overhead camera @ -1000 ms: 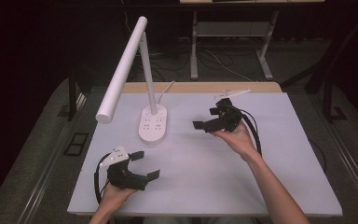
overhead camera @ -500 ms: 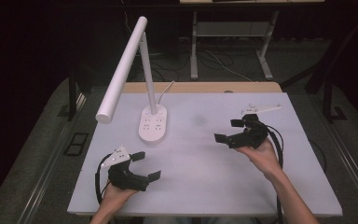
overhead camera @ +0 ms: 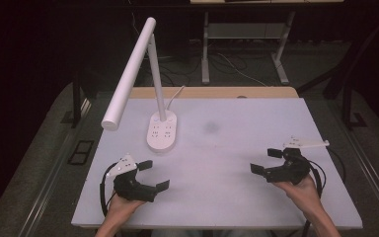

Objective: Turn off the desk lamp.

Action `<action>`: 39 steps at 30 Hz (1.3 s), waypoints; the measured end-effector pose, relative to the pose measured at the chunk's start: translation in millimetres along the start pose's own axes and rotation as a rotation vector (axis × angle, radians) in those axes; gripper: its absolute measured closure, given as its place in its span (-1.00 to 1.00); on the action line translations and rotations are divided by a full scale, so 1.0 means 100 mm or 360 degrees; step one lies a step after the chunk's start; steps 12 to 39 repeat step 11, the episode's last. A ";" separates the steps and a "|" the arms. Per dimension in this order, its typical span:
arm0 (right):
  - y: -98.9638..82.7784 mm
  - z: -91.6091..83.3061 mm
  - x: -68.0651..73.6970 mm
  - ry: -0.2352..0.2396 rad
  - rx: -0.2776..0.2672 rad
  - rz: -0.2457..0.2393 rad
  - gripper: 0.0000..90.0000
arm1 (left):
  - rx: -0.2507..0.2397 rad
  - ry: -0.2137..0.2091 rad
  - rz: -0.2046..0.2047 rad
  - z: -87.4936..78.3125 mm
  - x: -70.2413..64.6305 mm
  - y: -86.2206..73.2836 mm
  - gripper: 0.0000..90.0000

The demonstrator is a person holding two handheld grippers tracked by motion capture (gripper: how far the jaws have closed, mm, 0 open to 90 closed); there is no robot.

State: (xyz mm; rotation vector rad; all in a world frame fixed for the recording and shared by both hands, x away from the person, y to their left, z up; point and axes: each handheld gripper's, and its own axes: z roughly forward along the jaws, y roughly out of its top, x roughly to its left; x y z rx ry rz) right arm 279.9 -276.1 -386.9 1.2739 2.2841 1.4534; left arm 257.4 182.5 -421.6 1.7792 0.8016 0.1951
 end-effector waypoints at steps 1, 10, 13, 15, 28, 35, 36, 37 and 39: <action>-0.04 -0.02 0.00 -0.0008 -0.0003 0.0005 -0.99 | 0.0001 0.0000 0.0001 0.00 0.00 0.00 -1.00; -0.34 -0.12 0.04 -0.0056 -0.0018 0.0038 -0.99 | 0.0002 0.0000 -0.0002 0.00 0.00 0.00 -1.00; -0.35 -0.12 0.04 -0.0055 -0.0025 0.0033 -0.99 | 0.0003 -0.0001 -0.0001 0.00 0.00 0.00 -1.00; -0.35 -0.12 0.04 -0.0055 -0.0025 0.0033 -0.99 | 0.0003 -0.0001 -0.0001 0.00 0.00 0.00 -1.00; -0.35 -0.12 0.04 -0.0055 -0.0025 0.0033 -0.99 | 0.0003 -0.0001 -0.0001 0.00 0.00 0.00 -1.00; -0.35 -0.12 0.04 -0.0055 -0.0025 0.0033 -0.99 | 0.0003 -0.0001 -0.0001 0.00 0.00 0.00 -1.00; -0.35 -0.12 0.04 -0.0055 -0.0025 0.0033 -0.99 | 0.0003 -0.0001 -0.0001 0.00 0.00 0.00 -1.00; -0.35 -0.12 0.04 -0.0055 -0.0025 0.0033 -0.99 | 0.0003 -0.0001 -0.0001 0.00 0.00 0.00 -1.00; -0.35 -0.12 0.04 -0.0055 -0.0025 0.0033 -0.99 | 0.0003 -0.0001 -0.0001 0.00 0.00 0.00 -1.00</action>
